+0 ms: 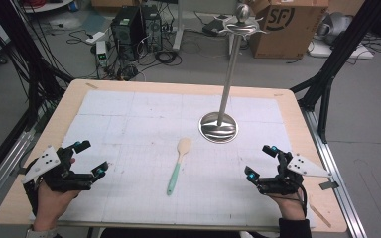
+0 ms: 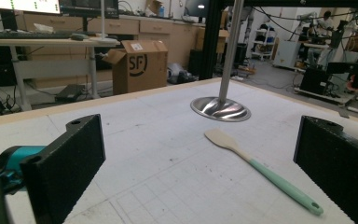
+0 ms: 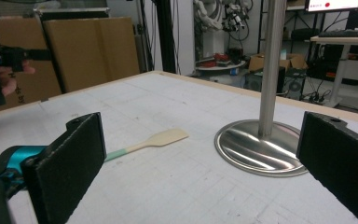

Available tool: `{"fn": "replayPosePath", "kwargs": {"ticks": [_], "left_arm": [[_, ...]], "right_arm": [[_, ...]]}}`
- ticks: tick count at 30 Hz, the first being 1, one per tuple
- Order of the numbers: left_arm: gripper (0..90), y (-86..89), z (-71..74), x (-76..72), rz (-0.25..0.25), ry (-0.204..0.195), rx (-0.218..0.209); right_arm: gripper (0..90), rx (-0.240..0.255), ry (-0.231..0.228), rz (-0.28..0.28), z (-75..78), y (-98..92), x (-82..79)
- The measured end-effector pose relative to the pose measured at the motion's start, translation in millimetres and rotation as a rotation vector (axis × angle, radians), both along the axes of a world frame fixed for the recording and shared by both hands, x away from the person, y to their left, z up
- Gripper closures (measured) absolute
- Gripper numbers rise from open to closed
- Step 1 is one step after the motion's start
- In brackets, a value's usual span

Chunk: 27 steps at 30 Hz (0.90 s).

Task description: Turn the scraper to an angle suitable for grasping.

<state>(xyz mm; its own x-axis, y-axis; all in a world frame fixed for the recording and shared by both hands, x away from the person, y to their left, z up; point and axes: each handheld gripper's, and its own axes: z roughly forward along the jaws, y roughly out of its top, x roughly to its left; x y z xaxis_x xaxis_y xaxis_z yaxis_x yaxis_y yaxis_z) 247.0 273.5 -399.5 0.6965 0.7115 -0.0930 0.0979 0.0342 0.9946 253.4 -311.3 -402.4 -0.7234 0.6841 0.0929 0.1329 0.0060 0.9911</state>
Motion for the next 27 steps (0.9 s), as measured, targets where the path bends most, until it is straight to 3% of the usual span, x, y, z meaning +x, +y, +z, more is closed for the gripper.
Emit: {"fn": "replayPosePath", "kwargs": {"ticks": [14,19,23,25,27], "left_arm": [[2.5,-0.9,-0.5,1.0,0.007,0.009,0.011],[2.6,2.0,0.4,-0.4,0.018,0.009,-0.002],[2.6,0.4,-0.1,-0.6,0.013,0.015,0.007],[2.6,-1.5,-0.3,-0.4,0.010,0.016,0.009],[2.6,-2.2,-0.4,-0.4,0.008,0.018,0.011]], "right_arm": [[0.1,0.016,0.013,0.004,0.1,3.5,3.1],[0.2,0.011,0.027,0.046,2.3,10.2,5.0],[6.4,-0.001,0.022,0.074,6.2,17.3,7.3],[19.1,-0.010,0.030,0.087,7.9,19.8,8.2],[21.4,-0.014,0.022,0.106,9.2,23.1,9.6]]}}
